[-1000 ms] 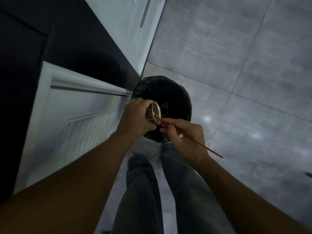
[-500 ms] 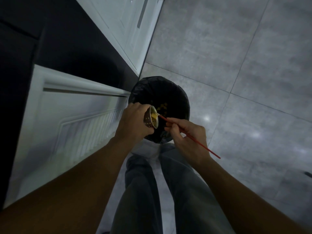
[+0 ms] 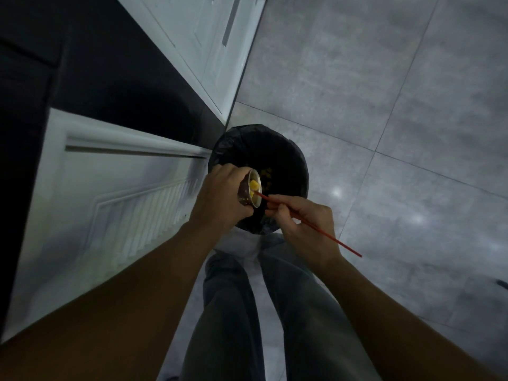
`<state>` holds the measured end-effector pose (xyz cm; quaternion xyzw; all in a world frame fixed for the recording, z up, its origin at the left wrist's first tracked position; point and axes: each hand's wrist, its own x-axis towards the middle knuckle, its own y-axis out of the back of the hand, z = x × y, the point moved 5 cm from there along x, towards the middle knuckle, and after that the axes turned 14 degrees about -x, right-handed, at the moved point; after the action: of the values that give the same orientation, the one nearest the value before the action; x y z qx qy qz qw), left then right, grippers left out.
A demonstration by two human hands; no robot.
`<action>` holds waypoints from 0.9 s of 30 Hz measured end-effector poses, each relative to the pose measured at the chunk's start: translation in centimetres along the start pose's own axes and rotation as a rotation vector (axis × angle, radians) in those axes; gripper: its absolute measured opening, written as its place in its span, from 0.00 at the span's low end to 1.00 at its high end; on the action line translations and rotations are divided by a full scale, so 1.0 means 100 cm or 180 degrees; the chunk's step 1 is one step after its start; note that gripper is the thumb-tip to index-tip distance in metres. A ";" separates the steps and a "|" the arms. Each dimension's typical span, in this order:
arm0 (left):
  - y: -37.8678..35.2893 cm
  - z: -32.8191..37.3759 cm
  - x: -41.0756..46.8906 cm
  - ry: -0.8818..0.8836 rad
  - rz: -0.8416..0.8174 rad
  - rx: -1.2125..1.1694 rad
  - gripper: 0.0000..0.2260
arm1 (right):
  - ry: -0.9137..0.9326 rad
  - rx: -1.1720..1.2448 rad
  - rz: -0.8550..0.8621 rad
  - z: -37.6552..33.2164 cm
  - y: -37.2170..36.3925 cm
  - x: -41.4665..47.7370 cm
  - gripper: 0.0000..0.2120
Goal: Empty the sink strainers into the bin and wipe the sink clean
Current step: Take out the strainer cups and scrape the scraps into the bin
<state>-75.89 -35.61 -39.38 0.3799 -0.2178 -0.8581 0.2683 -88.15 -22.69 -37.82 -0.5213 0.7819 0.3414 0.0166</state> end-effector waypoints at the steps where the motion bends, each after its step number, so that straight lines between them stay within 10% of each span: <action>1: 0.000 -0.001 0.000 0.0000 0.0007 0.0008 0.34 | -0.0009 0.0035 0.0028 0.001 0.003 0.000 0.12; 27: 0.009 -0.016 0.003 -0.0015 0.0170 -0.0033 0.36 | 0.0150 -0.0131 -0.0062 0.003 0.016 0.002 0.12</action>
<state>-74.63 -36.73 -40.03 0.3704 -0.2240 -0.8526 0.2926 -89.69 -22.31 -37.32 -0.5370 0.7699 0.3448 -0.0092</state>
